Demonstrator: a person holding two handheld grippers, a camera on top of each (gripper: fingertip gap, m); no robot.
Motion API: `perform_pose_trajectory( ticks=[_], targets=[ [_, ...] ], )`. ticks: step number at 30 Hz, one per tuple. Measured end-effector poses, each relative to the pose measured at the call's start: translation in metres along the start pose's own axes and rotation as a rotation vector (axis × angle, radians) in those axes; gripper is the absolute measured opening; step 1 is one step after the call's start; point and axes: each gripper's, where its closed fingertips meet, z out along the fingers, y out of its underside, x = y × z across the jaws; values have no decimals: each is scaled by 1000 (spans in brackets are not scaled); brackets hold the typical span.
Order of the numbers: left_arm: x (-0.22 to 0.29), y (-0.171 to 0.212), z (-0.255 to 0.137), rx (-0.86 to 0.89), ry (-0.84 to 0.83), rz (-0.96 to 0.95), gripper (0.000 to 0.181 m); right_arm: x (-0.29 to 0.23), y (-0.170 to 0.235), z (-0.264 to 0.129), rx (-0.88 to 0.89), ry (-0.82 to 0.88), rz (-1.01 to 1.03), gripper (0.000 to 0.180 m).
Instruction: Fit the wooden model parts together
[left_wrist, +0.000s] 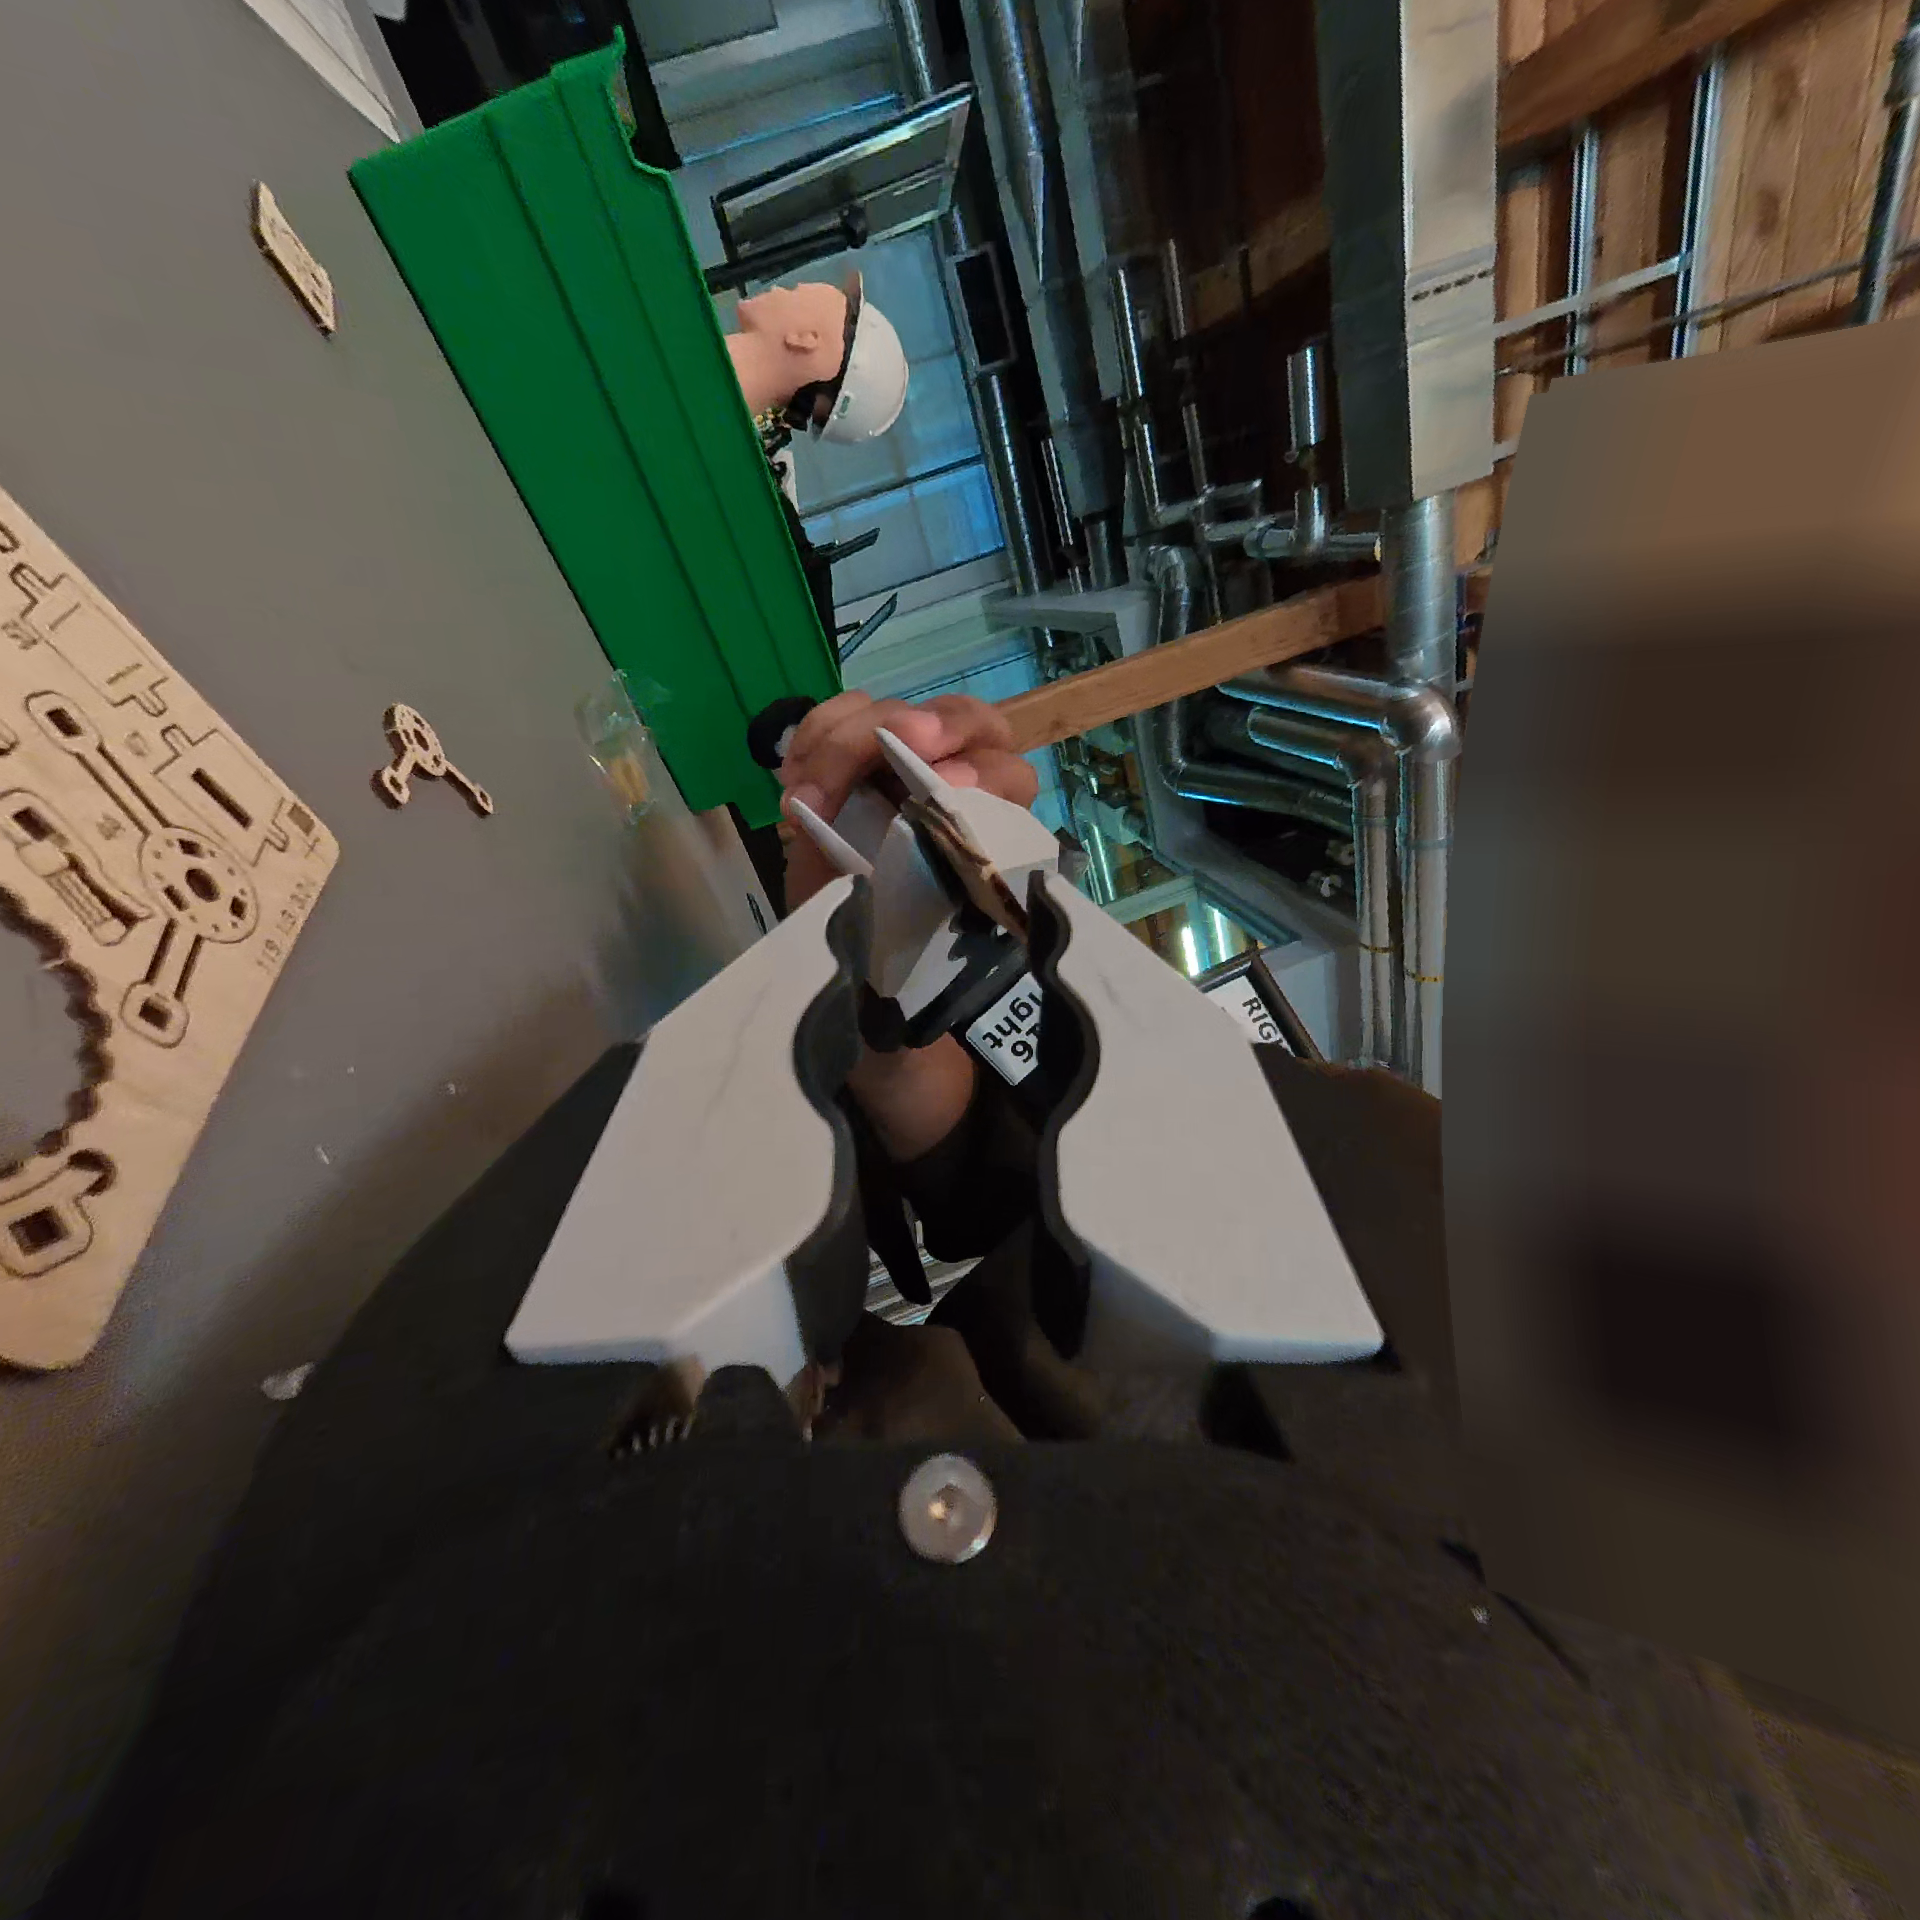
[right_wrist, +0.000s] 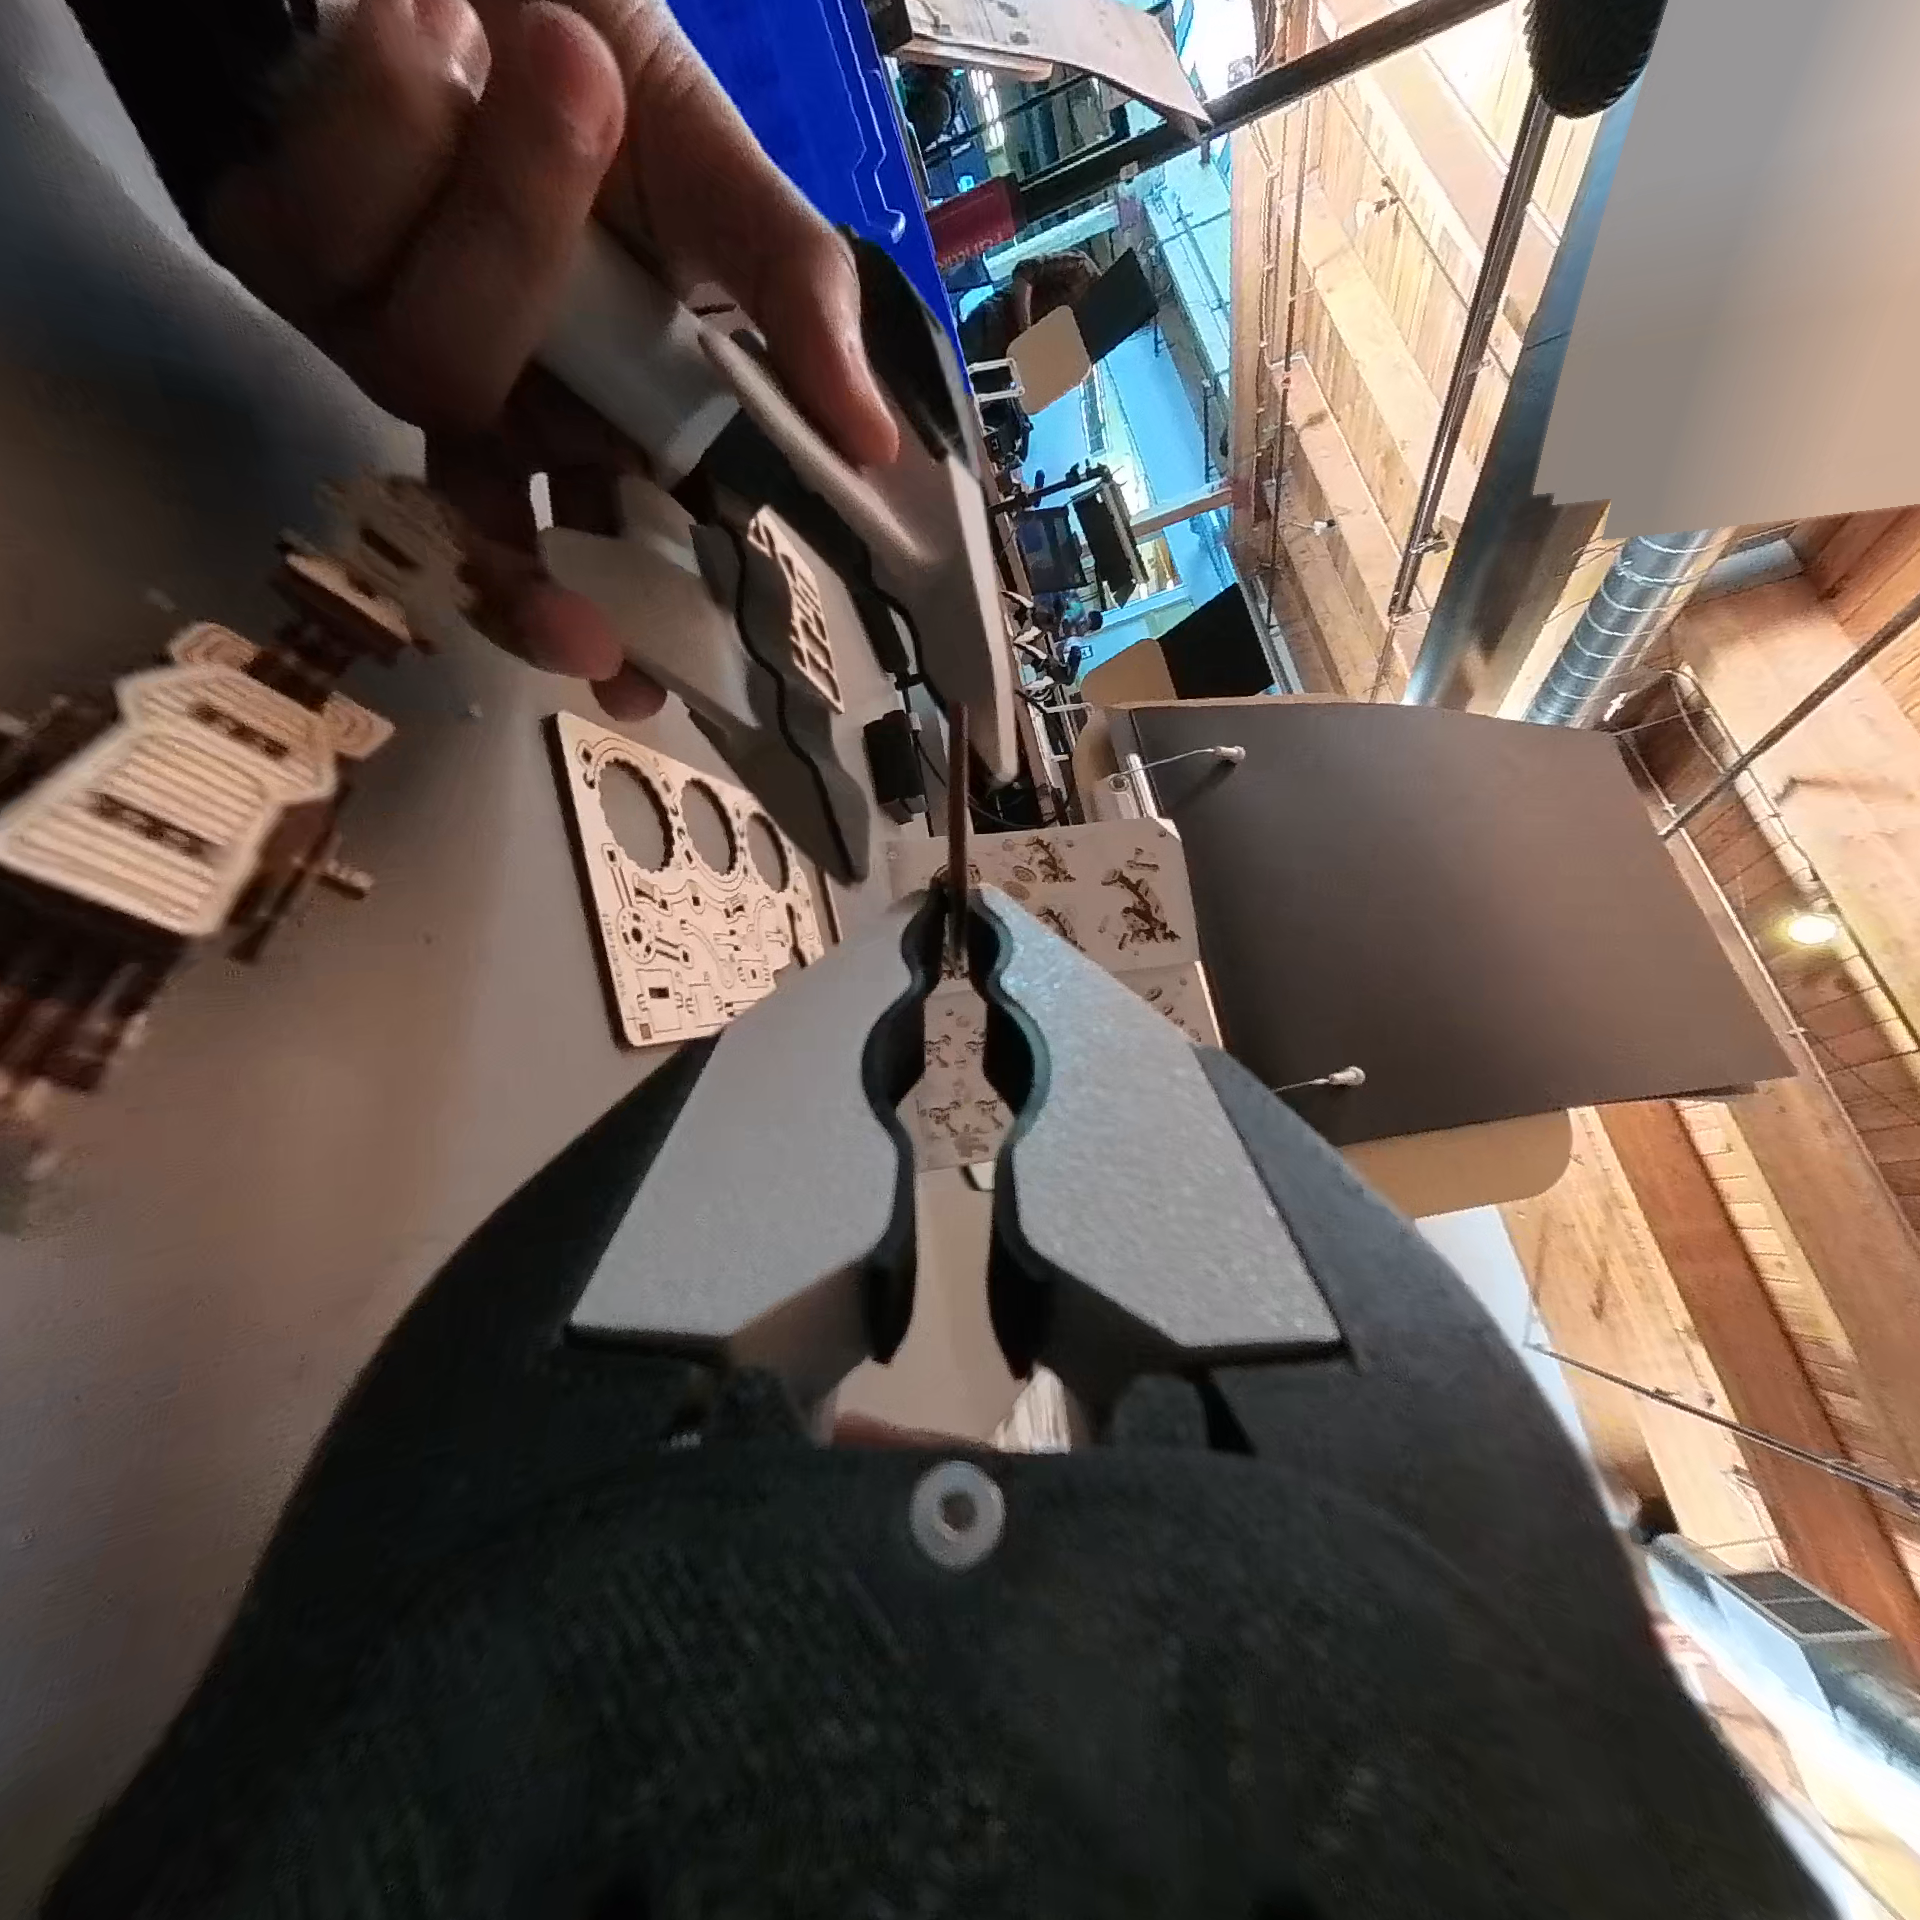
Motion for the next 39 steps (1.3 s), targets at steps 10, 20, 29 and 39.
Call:
perform_pose_trajectory(
  ticks=[10, 20, 29, 39],
  targets=[
    [-6, -20, -12, 107, -33, 32, 1, -7, 17, 5, -54, -49, 185, 25],
    [-7, -25, -15, 111, -168, 293, 0, 7, 20, 4, 105, -218, 1239, 34],
    [2, -8, -2, 21, -218, 520, 0, 7, 3, 2, 232, -411, 1631, 7],
    [7, -9, -1, 42, -238, 589, 0, 12, 0, 1, 273, -434, 1706, 5]
  ],
)
